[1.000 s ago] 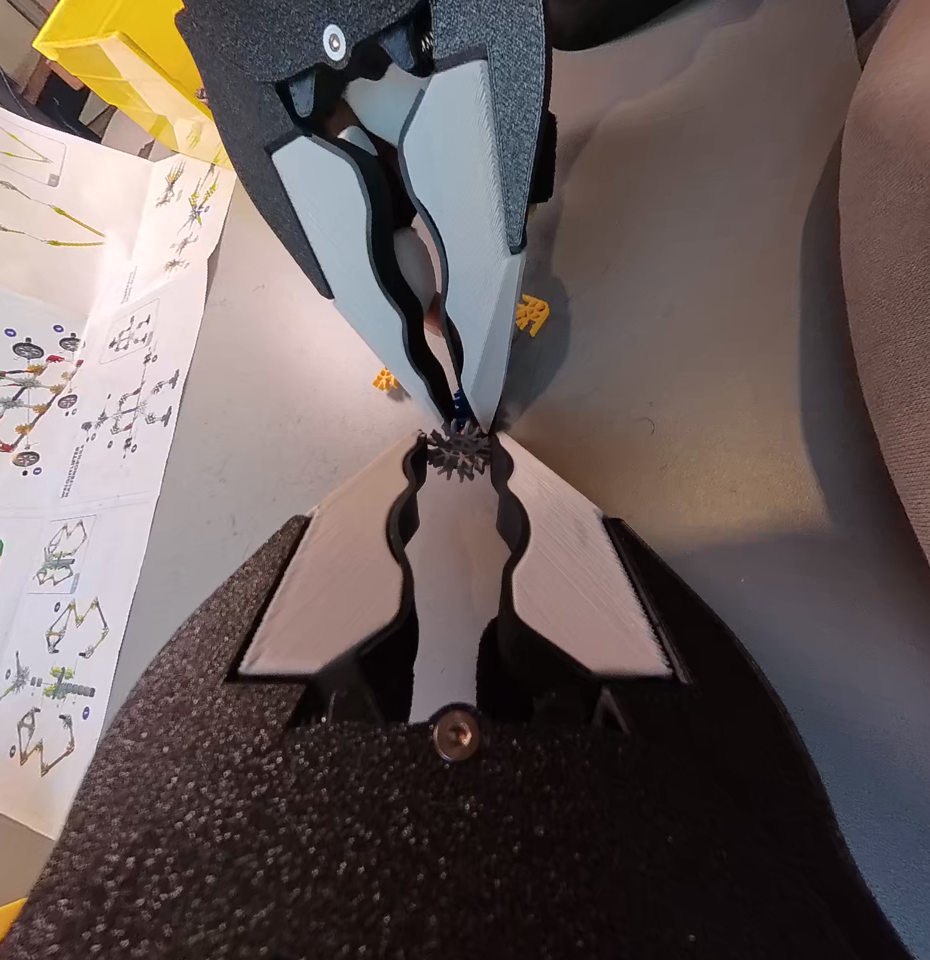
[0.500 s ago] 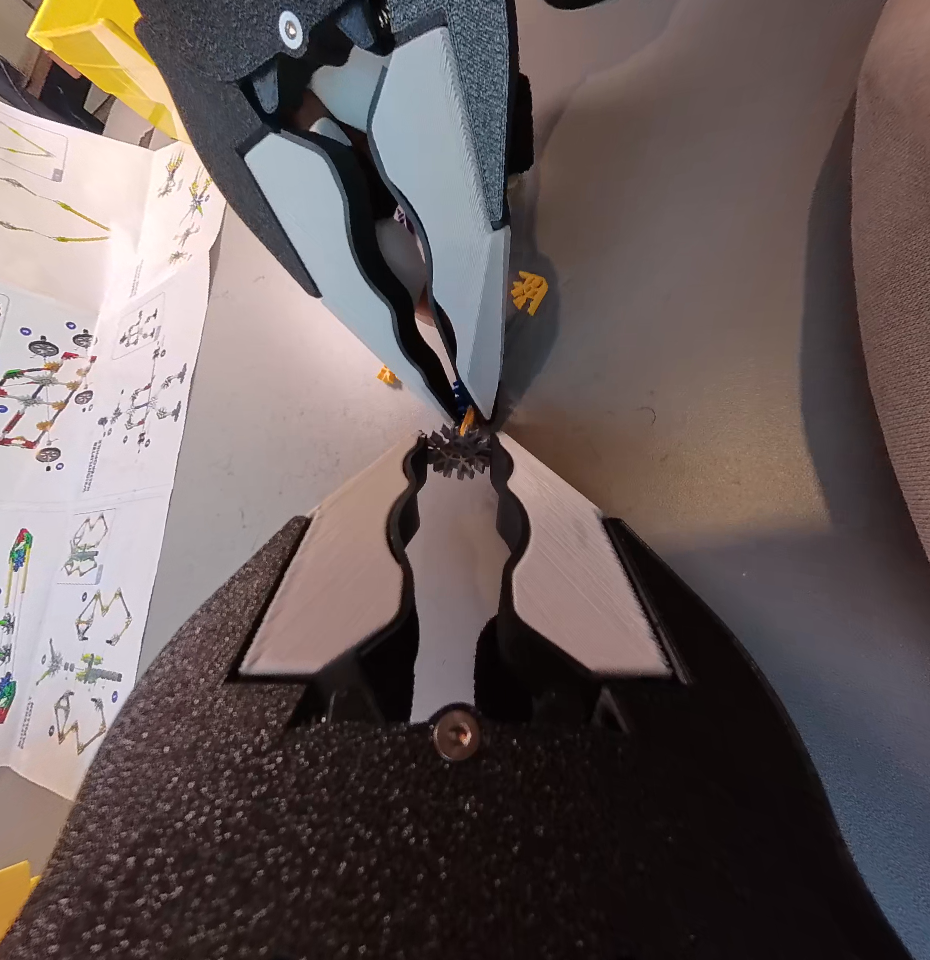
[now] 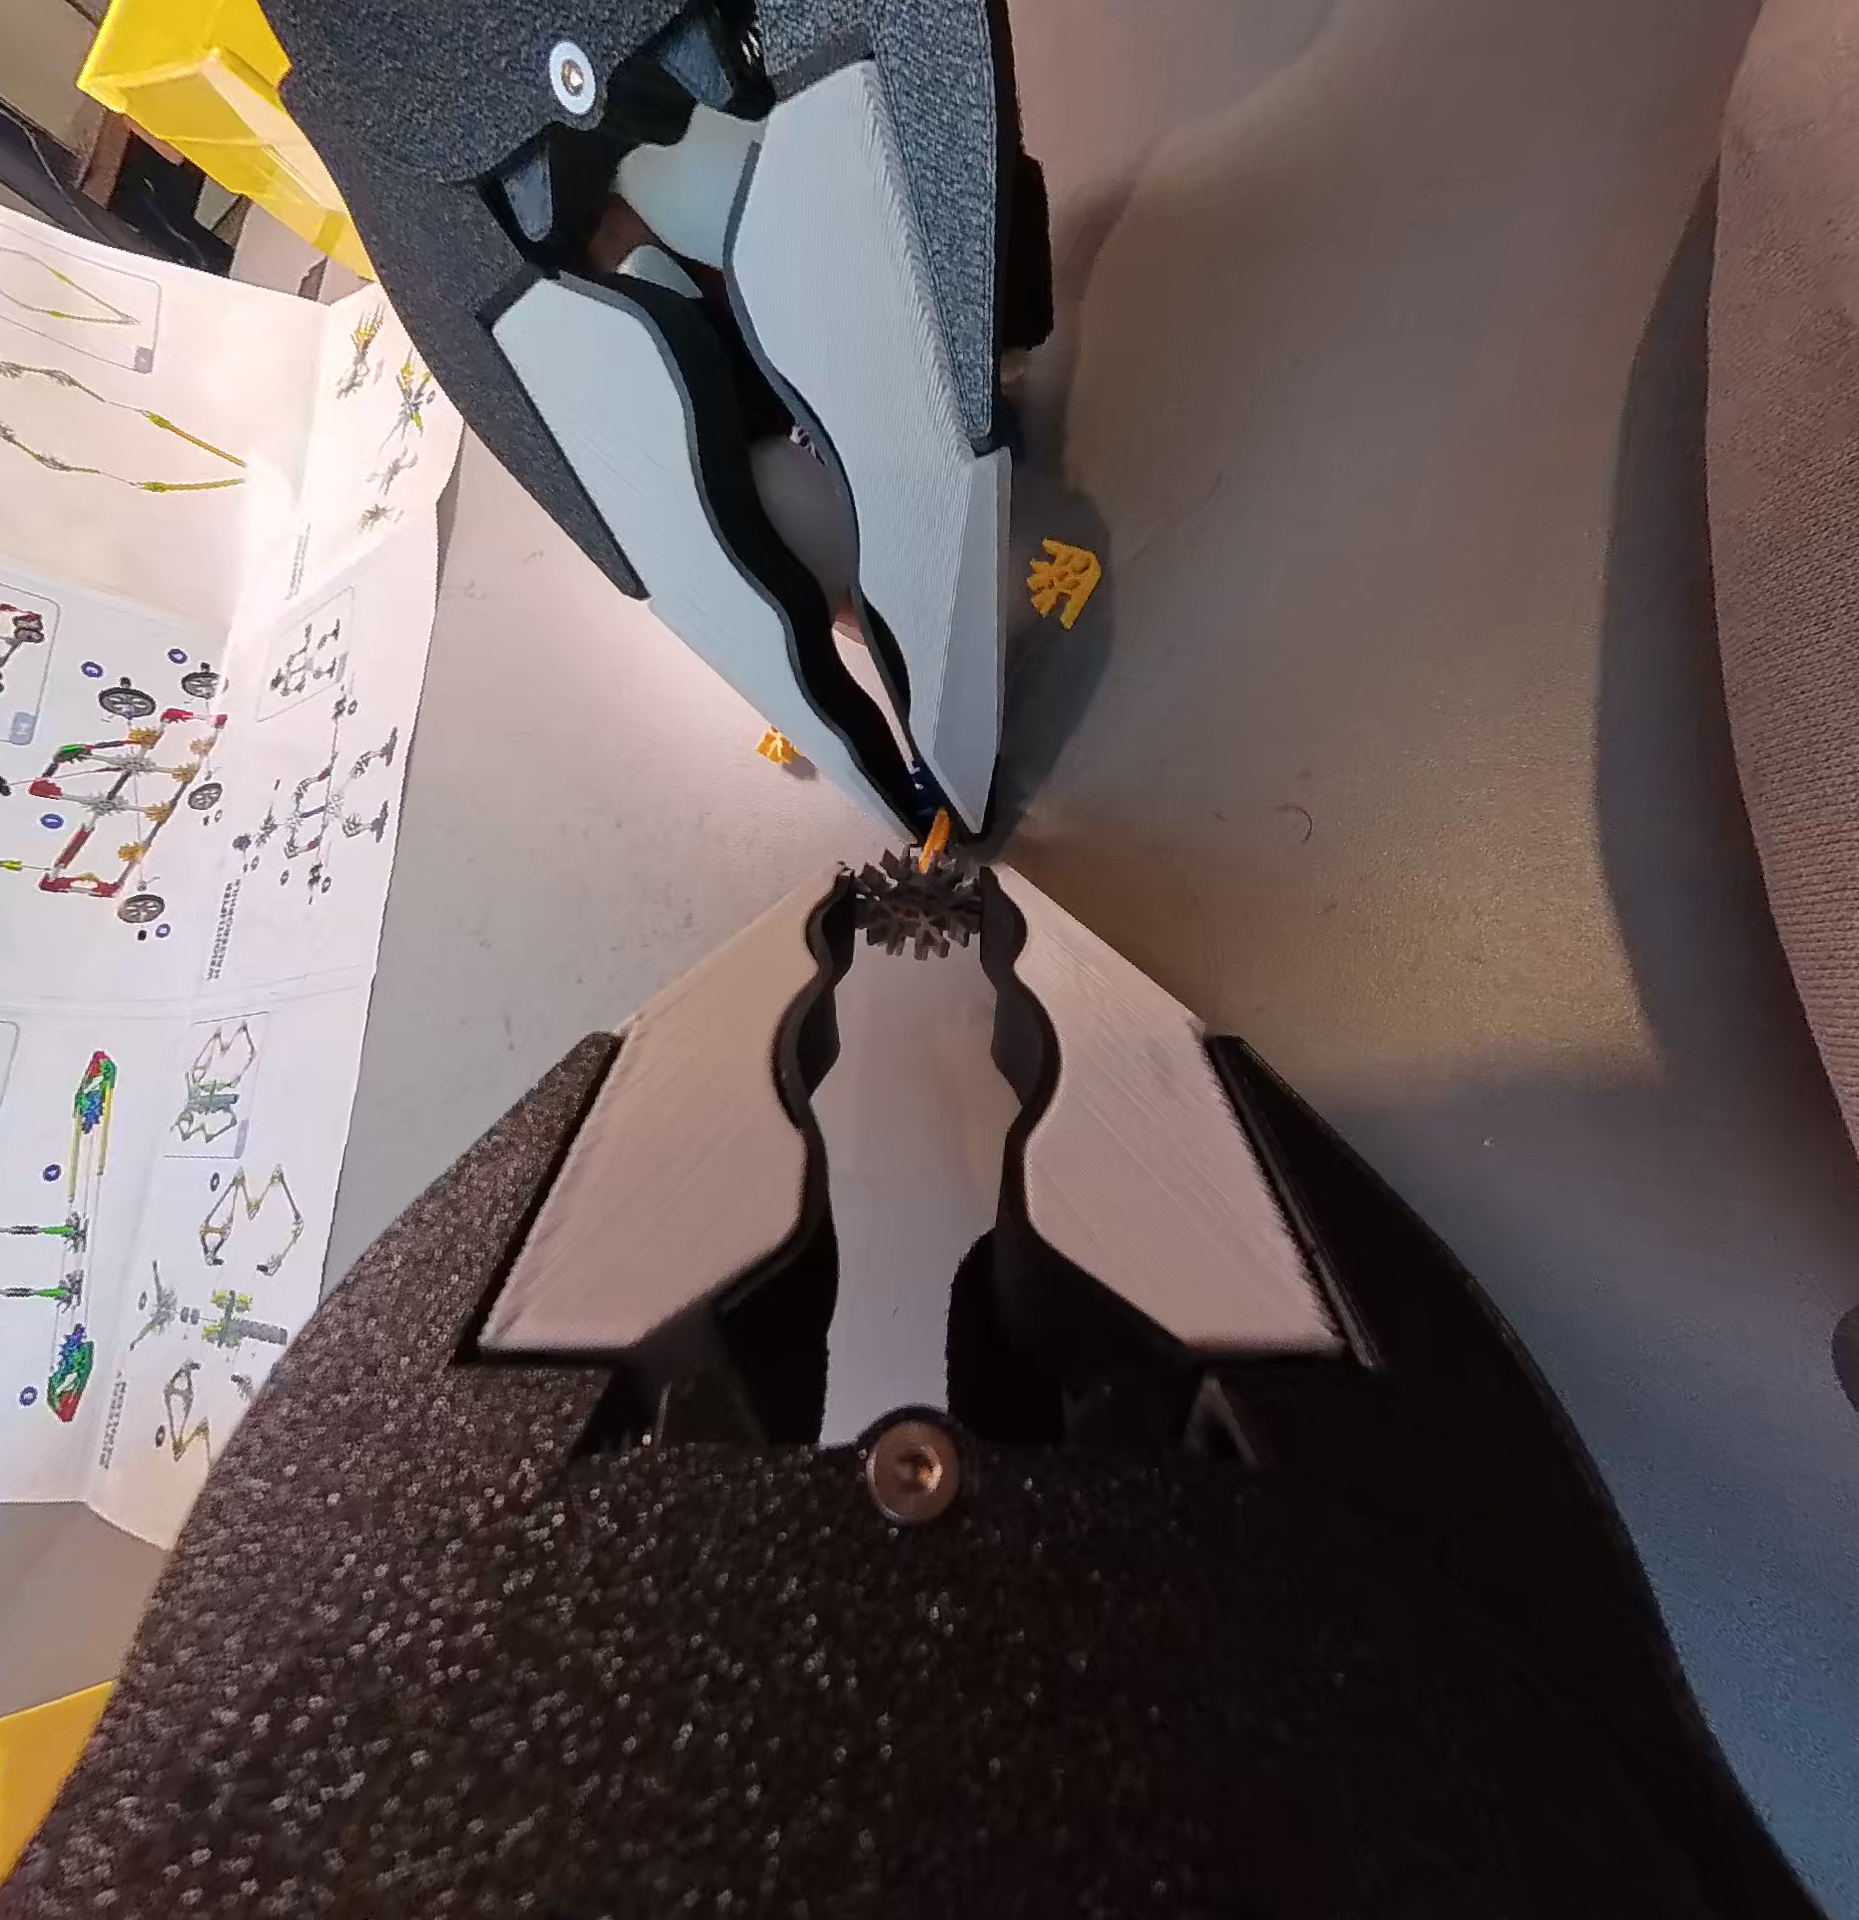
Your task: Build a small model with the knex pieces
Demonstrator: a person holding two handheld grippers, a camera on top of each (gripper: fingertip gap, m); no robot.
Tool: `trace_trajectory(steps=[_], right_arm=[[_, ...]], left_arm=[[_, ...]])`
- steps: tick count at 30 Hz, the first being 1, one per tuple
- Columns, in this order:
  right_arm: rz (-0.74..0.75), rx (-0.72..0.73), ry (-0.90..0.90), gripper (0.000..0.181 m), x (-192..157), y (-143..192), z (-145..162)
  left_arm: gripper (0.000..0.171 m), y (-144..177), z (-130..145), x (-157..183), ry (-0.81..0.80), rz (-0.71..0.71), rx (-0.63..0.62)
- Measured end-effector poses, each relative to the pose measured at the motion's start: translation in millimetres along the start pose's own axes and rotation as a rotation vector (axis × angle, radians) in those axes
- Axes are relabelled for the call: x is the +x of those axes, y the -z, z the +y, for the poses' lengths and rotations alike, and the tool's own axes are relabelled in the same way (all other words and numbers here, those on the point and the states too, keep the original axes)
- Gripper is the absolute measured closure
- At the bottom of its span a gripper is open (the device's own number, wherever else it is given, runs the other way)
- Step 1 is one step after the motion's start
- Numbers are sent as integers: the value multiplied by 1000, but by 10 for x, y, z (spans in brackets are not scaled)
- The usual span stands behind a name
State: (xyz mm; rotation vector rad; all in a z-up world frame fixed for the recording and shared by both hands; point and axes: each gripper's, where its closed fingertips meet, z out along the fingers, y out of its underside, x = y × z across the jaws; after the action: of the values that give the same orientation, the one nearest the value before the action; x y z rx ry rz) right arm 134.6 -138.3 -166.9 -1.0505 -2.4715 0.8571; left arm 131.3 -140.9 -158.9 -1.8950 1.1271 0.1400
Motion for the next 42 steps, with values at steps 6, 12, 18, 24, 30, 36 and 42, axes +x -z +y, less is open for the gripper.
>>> trace_trajectory(steps=[6, 12, 18, 24, 30, 36, 42], right_arm=[[7, 15, 24, 177, 6, 1, -5], [20, 6, 56, 179, 11, -3, -11], [19, 15, 59, 181, 3, -1, -15], [8, 20, 67, 181, -19, 1, -16], [-1, 44, 74, 181, -50, 5, -16], [-17, 58, 60, 180, -67, 0, -23], [-7, 56, 74, 160, -44, 29, -25]], left_arm=[[148, 0, -12, -1, -10, -11, -3], [148, 3, -25, -11, -25, -22, 4], [147, 0, -17, -17, -58, -35, 13], [147, -19, -21, -30, -74, -54, 23], [147, -25, -53, 7, -96, -48, 40], [145, -20, -53, 27, -113, -38, 50], [136, 12, -53, 43, -84, 0, 72]])
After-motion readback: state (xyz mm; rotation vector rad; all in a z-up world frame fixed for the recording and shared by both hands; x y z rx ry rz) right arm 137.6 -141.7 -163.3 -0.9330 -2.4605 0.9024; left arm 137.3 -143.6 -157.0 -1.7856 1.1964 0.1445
